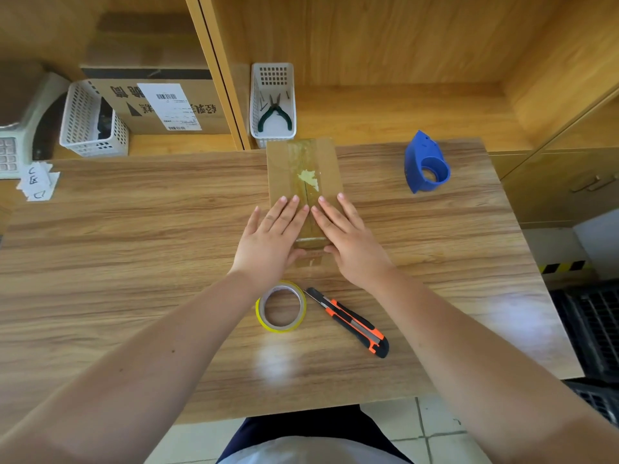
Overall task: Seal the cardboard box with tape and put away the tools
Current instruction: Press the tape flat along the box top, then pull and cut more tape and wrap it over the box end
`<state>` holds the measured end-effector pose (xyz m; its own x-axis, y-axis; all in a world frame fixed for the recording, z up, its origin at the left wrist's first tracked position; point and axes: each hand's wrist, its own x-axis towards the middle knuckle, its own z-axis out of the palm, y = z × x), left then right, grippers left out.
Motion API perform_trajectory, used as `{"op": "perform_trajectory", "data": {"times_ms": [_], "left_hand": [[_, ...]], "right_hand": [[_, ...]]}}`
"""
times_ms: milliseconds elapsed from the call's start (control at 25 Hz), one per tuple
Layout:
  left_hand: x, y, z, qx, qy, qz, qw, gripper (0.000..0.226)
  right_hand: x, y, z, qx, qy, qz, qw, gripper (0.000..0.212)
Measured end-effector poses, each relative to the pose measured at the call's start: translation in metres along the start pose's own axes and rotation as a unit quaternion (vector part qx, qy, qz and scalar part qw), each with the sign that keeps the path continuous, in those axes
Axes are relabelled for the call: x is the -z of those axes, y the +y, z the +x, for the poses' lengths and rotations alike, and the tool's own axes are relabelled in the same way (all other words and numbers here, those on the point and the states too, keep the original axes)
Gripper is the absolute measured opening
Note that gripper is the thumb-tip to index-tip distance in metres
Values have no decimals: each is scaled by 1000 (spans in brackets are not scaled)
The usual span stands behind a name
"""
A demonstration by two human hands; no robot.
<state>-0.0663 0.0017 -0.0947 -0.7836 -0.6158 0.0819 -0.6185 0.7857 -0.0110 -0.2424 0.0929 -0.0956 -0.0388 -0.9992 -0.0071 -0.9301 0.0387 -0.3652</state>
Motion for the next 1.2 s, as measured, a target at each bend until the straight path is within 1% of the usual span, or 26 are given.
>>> {"op": "perform_trajectory", "data": {"times_ms": [120, 160, 240, 280, 320, 360, 400, 440, 560, 640, 720, 800, 880, 920, 1000, 1080, 1200], "left_hand": [[14, -4, -2, -11, -14, -18, 1000, 90], [19, -5, -5, -10, -2, -23, 1000, 92], [26, -4, -18, 3, 52, -45, 998, 87], [26, -2, -28, 4, 84, -62, 995, 79], [23, 1, -38, -4, 110, -75, 991, 68], [18, 5, -49, -18, 124, -82, 989, 60], [11, 9, -58, -31, 120, -84, 989, 55], [4, 12, -65, -43, 100, -86, 990, 55], [-13, 20, -75, -48, 20, -103, 993, 59], [-18, 23, -78, -29, -14, -120, 992, 61], [-19, 26, -81, 13, -57, -157, 986, 59], [-23, 28, -83, 72, -144, -228, 960, 57], [-30, 31, -83, 121, -234, -298, 917, 60], [-33, 33, -84, 139, -260, -331, 896, 63], [-38, 37, -86, 161, -278, -380, 867, 68], [-39, 44, -86, 173, -268, -396, 861, 71], [-39, 49, -83, 197, -257, -400, 857, 68]], "right_hand": [[15, -1, -3, 16, -23, 13, 1000, 73], [19, -2, -7, 31, -3, 21, 999, 70], [20, -6, -25, 65, 96, 40, 992, 61], [15, -8, -37, 69, 147, 59, 985, 54], [8, -11, -50, 55, 176, 85, 979, 50], [-1, -15, -61, 29, 176, 117, 977, 49], [-11, -18, -69, 3, 156, 146, 977, 50], [-21, -20, -74, -19, 127, 168, 977, 53], [-40, -21, -79, -48, 56, 194, 978, 53], [-44, -24, -78, -61, 30, 205, 976, 50], [-51, -27, -77, -90, 3, 212, 973, 49], [-62, -29, -75, -149, -50, 237, 959, 52], [-75, -31, -71, -212, -110, 287, 928, 58], [-81, -32, -70, -227, -131, 305, 915, 61], [-91, -36, -66, -232, -149, 311, 910, 70], [-96, -38, -61, -231, -145, 311, 911, 73], [-104, -36, -54, -221, -143, 304, 915, 71]]}}
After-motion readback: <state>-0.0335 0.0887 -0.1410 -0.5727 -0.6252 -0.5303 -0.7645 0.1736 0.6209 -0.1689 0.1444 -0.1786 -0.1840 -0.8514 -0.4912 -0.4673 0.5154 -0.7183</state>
